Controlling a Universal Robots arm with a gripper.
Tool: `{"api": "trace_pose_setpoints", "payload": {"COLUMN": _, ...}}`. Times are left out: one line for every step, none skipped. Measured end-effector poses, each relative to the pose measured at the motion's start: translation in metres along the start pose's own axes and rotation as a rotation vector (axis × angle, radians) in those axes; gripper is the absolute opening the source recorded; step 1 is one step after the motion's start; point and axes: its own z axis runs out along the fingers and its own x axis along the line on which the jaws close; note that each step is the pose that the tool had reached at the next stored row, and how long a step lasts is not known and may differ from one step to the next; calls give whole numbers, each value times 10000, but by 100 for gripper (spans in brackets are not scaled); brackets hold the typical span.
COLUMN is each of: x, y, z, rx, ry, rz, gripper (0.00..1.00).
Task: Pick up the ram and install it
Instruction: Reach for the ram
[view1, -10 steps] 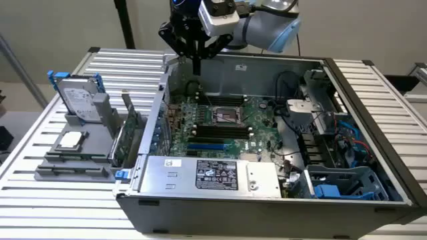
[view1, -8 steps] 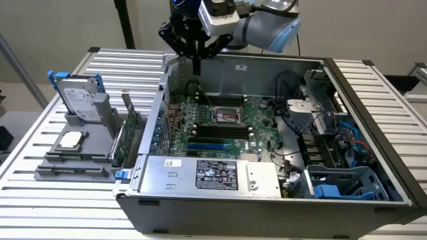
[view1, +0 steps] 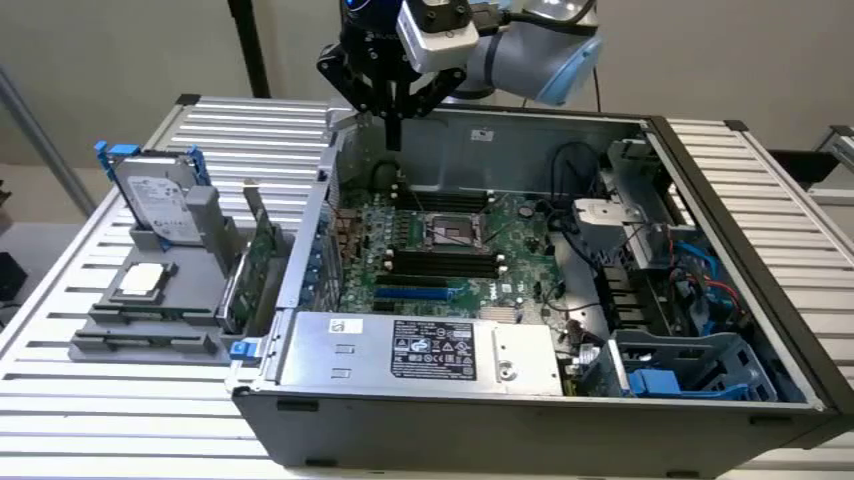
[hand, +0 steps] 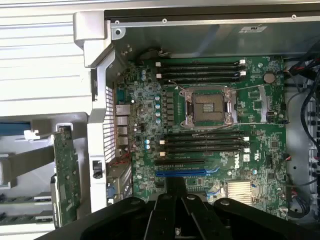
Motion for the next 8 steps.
{"api": "trace_pose_setpoints", "payload": {"x": 0, "y": 0, "z": 0, "rx": 0, "ry": 0, "rz": 0, "gripper": 0}}
{"api": "trace_pose_setpoints", "payload": {"x": 0, "y": 0, "z": 0, "rx": 0, "ry": 0, "rz": 0, "gripper": 0}}
{"api": "trace_pose_setpoints", "payload": {"x": 0, "y": 0, "z": 0, "rx": 0, "ry": 0, "rz": 0, "gripper": 0}}
{"api": "trace_pose_setpoints", "payload": {"x": 3, "y": -4, "z": -2, "rx": 3, "ry": 1, "rz": 0, "gripper": 0}}
{"api": "trace_pose_setpoints", "payload": {"x": 11, "y": -10, "z": -3, "rx": 3, "ry": 2, "rz": 0, "gripper": 0}}
{"api": "trace_pose_setpoints", "payload": {"x": 36, "y": -18, "z": -3, "rx": 3, "ry": 1, "rz": 1, "gripper": 0}}
{"api": "trace_pose_setpoints", "payload": {"x": 69, "y": -28, "z": -3, "rx": 2, "ry": 1, "rz": 0, "gripper": 0}}
{"api": "trace_pose_setpoints", "payload": {"x": 110, "y": -41, "z": -5, "rx": 1, "ry": 0, "rz": 0, "gripper": 0}}
